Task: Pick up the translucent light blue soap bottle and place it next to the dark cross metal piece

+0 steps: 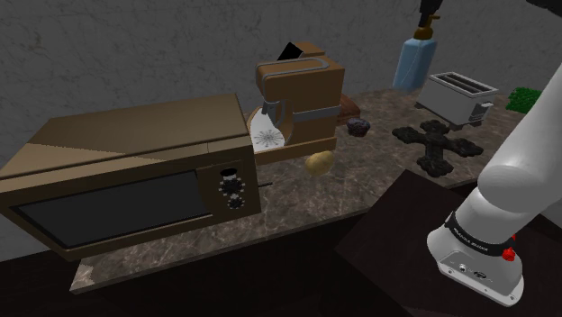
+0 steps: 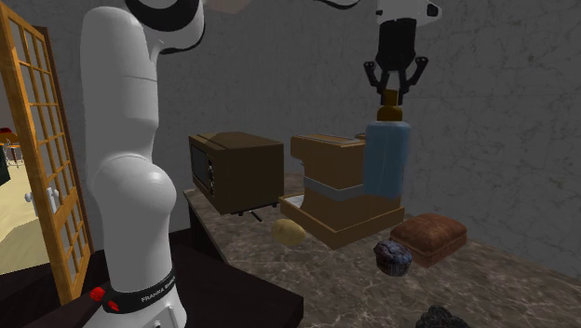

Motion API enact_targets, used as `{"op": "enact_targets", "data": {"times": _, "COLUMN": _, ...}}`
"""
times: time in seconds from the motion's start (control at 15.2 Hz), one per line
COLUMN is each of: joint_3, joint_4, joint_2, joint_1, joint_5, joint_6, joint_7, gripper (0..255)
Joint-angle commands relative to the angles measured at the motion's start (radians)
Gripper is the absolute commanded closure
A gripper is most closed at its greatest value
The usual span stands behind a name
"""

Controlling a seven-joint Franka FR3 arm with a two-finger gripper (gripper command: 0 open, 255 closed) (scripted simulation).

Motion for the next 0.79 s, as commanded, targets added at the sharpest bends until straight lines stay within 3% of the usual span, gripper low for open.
{"op": "enact_targets", "data": {"times": 0.0, "joint_3": -0.029, "joint_4": 0.104, "joint_2": 0.084, "joint_1": -0.045, "joint_5": 0.048, "joint_6": -0.033, "joint_7": -0.066, "gripper": 255}}
{"op": "enact_targets", "data": {"times": 0.07, "joint_3": -0.040, "joint_4": 0.159, "joint_2": 0.130, "joint_1": -0.074, "joint_5": 0.076, "joint_6": -0.050, "joint_7": -0.096, "gripper": 255}}
{"op": "enact_targets", "data": {"times": 0.73, "joint_3": -0.028, "joint_4": -0.055, "joint_2": 0.068, "joint_1": -0.045, "joint_5": 0.039, "joint_6": 0.111, "joint_7": -0.079, "gripper": 255}}
